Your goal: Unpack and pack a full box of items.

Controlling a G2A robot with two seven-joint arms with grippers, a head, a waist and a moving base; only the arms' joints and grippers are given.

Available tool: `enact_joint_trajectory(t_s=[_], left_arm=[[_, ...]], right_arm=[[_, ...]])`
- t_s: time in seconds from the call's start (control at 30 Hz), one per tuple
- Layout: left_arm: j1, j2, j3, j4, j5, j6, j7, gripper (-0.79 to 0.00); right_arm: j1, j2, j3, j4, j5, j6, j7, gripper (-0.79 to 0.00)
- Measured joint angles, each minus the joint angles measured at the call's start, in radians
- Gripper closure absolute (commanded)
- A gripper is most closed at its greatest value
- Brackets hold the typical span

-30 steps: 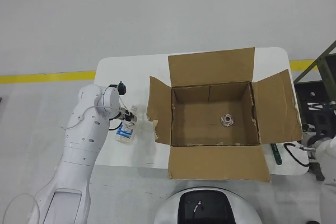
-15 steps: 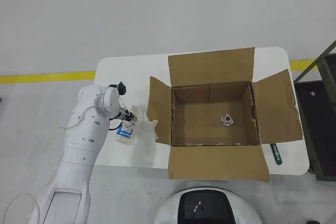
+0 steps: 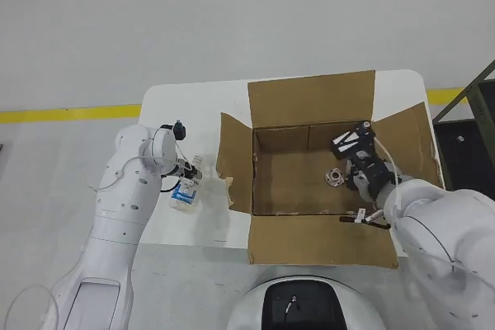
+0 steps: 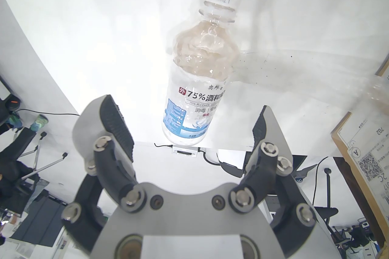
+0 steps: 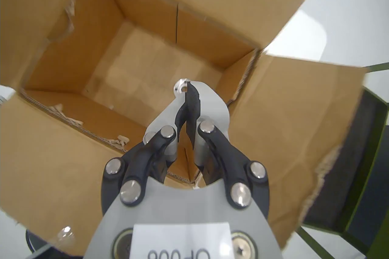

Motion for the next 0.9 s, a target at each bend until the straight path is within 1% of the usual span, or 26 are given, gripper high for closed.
enact_joint_trajectory(t_s=[0.1, 0.23, 0.63, 0.73, 0.87, 0.9], left_arm=[[0.0, 0.0, 0.0, 0.0, 0.0, 0.0, 0.0, -0.785], [0.0, 0.0, 0.0, 0.0, 0.0, 0.0, 0.0, -0.785], [0.0, 0.0, 0.0, 0.0, 0.0, 0.0, 0.0, -0.785], [0.0, 0.0, 0.0, 0.0, 0.0, 0.0, 0.0, -0.785], [0.0, 0.0, 0.0, 0.0, 0.0, 0.0, 0.0, -0.785], [0.0, 0.0, 0.0, 0.0, 0.0, 0.0, 0.0, -0.785]], right_arm=[[-0.02, 0.0, -0.027, 0.088, -0.047, 0.018, -0.038, 0.0], [0.002, -0.002, -0.052, 0.184, -0.091, 0.039, -0.061, 0.0], [0.002, -0.002, -0.052, 0.19, -0.087, 0.046, -0.062, 0.0], [0.006, -0.004, -0.057, 0.233, -0.082, 0.056, -0.105, 0.0], [0.062, -0.014, -0.104, 0.308, -0.113, 0.107, -0.118, 0.0], [0.078, -0.017, -0.118, 0.328, -0.118, 0.118, -0.119, -0.04]])
